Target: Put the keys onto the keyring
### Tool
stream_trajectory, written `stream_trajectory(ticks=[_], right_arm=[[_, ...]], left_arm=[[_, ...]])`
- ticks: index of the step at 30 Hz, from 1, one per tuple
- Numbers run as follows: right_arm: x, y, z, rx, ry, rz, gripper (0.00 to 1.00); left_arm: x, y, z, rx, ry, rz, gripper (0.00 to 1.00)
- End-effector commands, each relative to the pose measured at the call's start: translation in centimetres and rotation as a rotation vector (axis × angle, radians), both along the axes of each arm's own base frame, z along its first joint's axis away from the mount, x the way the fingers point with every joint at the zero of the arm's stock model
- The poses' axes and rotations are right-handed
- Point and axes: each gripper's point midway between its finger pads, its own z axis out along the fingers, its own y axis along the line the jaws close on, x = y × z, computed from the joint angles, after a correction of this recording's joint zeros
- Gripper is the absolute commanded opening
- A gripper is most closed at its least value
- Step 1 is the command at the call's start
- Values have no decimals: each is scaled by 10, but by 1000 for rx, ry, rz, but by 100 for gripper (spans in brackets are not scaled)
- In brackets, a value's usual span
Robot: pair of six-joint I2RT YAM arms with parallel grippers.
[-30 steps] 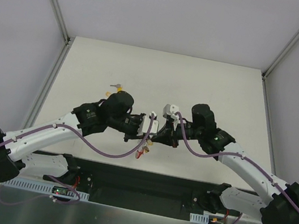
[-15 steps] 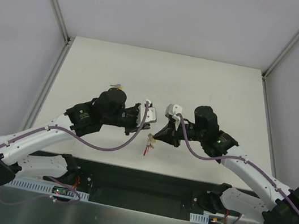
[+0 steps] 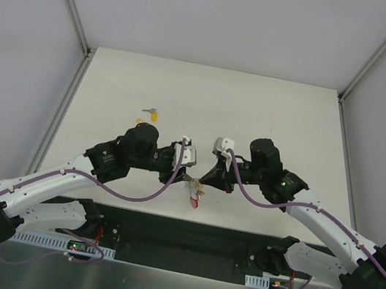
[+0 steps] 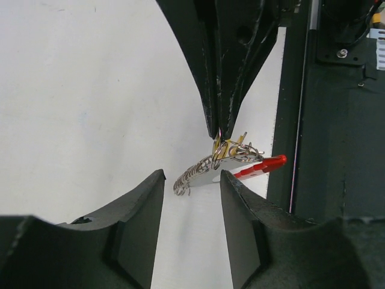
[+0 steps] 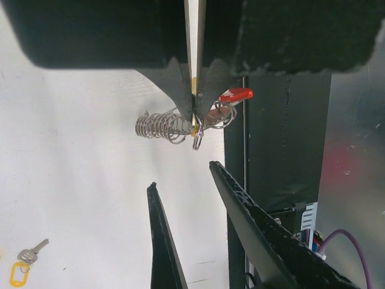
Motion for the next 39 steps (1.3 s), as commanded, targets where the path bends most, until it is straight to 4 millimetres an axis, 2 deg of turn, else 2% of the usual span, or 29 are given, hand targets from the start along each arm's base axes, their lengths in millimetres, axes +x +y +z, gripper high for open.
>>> stream_trajectory(ticks=[1,13,23,24,29,39], right_arm=[[0,5,26,47,-83,31,1],[0,4,26,35,-92,26,1],[2,3,24,28,-97,12,1],[4,3,25,26,-102,1,1],[7,0,23,14,-107,-26,1],[18,-14,17,-20,-142,-139,1]], left_arm=[[-11,-12,19,-81,-47,-144,43],[-11,-27,-10,3,31,-232,33],[-9,-25,-11,17,31,-221,7],[-10,-24,-12,20,33,-219,0],[-7,-19,-13,29,34,-178,0],[8,-7,1,11,21,-40,0]])
